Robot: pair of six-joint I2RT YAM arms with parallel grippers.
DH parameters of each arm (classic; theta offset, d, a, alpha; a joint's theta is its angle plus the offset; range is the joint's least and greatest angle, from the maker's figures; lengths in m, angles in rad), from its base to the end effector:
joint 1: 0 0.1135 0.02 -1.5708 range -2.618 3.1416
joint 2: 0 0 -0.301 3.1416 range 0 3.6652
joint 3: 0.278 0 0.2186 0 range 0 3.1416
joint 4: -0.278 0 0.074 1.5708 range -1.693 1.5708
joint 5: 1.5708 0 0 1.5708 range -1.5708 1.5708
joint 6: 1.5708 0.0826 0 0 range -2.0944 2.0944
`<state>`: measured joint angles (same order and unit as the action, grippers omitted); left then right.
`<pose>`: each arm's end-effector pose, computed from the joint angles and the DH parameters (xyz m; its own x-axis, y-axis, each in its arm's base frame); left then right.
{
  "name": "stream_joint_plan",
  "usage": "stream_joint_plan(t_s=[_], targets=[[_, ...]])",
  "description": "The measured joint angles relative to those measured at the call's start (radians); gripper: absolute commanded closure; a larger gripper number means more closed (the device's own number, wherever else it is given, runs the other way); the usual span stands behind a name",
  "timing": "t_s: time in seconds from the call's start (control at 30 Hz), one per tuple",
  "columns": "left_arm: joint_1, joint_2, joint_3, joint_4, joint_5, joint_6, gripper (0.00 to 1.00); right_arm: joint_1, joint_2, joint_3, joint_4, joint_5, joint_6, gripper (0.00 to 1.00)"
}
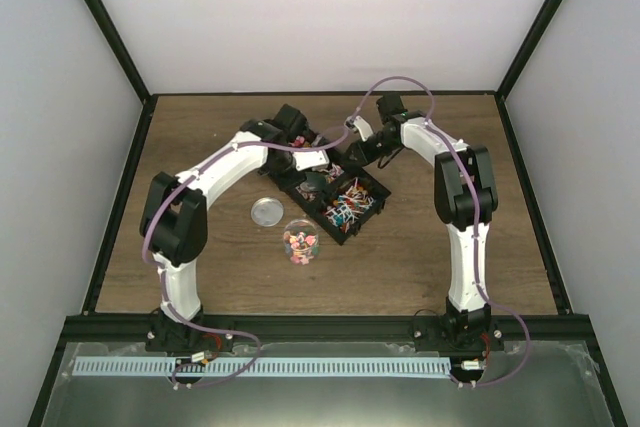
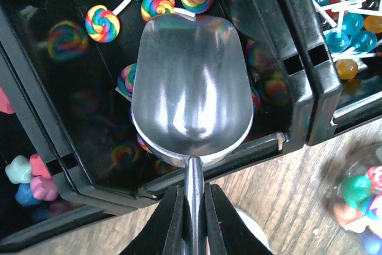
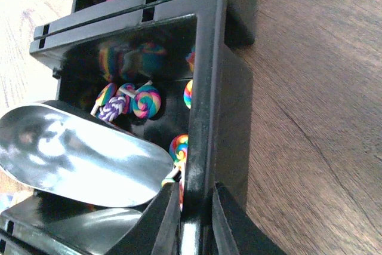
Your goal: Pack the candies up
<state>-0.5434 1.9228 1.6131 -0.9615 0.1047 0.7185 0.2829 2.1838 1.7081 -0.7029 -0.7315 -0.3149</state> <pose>0.3279 -0.2082 0.2399 -0.2598 0.9217 -0.2879 0.9453 0.3036 0.1191 0.4256 0.1812 0.1916 -0.7034 -0.4445 -0.5546 -0.7054 0.5318 0.4685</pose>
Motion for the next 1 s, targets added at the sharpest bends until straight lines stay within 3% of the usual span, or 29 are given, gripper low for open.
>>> stream_joint_plan(t_s=[0.2,0.7,1.0], targets=[[0.002,0.002,-0.06,0.104,0.069,-0.093,0.96,-0.011,0.0,0.0,0.0,0.0,0.013,0.99],[0.015,-0.076,-0.38,0.579,0.182,-0.449,0.96,-0.01,0.0,0.0,0.0,0.002,0.017,0.99],[0.078,-0.147,-0.525,0.772,0.26,-0.548,0.96,-0.005,0.0,0.0,0.003,0.006,0.02,0.99]])
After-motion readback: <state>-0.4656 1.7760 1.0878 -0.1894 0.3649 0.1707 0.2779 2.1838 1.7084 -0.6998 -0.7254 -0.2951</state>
